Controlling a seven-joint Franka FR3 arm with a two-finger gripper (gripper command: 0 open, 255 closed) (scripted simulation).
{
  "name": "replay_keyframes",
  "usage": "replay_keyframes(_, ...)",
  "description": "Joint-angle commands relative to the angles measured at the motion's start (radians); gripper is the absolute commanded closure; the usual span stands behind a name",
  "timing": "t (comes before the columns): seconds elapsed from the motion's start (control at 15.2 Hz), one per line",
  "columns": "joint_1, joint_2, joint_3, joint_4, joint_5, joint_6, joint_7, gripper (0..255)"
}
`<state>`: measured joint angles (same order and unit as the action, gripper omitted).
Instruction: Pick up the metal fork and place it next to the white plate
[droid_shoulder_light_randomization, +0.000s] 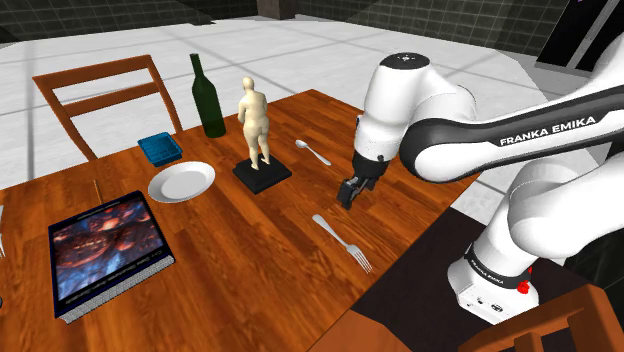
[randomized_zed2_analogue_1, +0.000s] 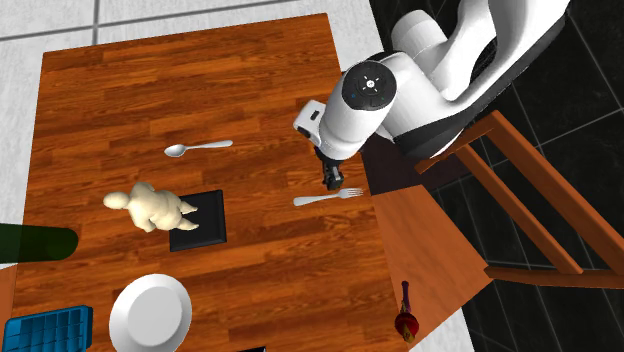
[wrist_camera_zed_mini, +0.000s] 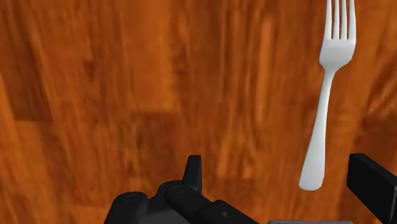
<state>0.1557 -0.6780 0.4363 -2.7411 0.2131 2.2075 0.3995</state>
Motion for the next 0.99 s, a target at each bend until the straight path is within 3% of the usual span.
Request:
replay_keyframes(0.0, 0.008, 0.060, 0.051, 0.000, 0.018, 0.067, 0.046, 0)
replay_keyframes(0.33, -0.006, 0.218, 0.170, 0.012, 0.020, 0.225, 0.151, 0)
replay_keyframes(0.92, -0.056, 0.335, 0.222, -0.016, -0.025, 0.367, 0.188, 0)
